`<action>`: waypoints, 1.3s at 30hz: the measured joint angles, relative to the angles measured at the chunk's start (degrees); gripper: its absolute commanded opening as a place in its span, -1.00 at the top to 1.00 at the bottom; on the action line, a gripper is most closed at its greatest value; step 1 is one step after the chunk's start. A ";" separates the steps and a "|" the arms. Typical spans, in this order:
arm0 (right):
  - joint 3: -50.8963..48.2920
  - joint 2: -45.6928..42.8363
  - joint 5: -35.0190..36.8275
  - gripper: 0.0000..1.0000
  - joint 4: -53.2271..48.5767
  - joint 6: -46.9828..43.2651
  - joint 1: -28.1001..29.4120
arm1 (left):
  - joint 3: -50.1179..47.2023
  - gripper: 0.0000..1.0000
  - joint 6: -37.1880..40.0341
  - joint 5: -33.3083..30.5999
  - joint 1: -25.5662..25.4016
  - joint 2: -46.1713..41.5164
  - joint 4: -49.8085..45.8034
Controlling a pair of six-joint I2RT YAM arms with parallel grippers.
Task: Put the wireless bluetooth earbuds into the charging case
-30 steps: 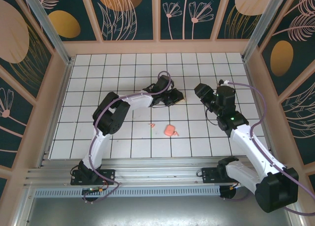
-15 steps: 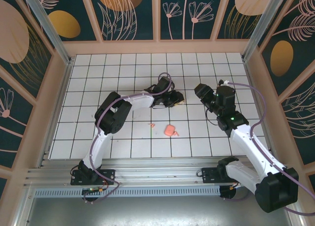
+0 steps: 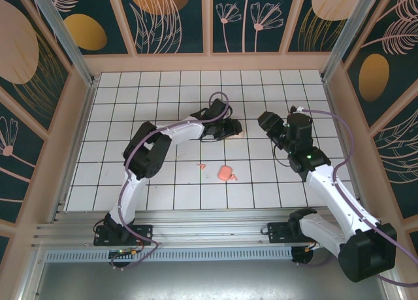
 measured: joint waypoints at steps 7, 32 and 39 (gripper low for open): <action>2.32 0.20 -0.81 -0.15 -4.26 -1.99 0.33 | -3.28 -0.10 7.17 -4.85 0.76 -10.58 -5.44; 24.94 34.49 -4.42 -0.17 -40.50 -28.22 23.58 | -61.09 -0.19 8.33 2.21 13.51 -54.73 3.13; 31.50 42.77 0.11 -0.24 -47.91 -36.54 30.05 | -67.89 -0.20 6.82 6.01 19.52 -61.27 6.36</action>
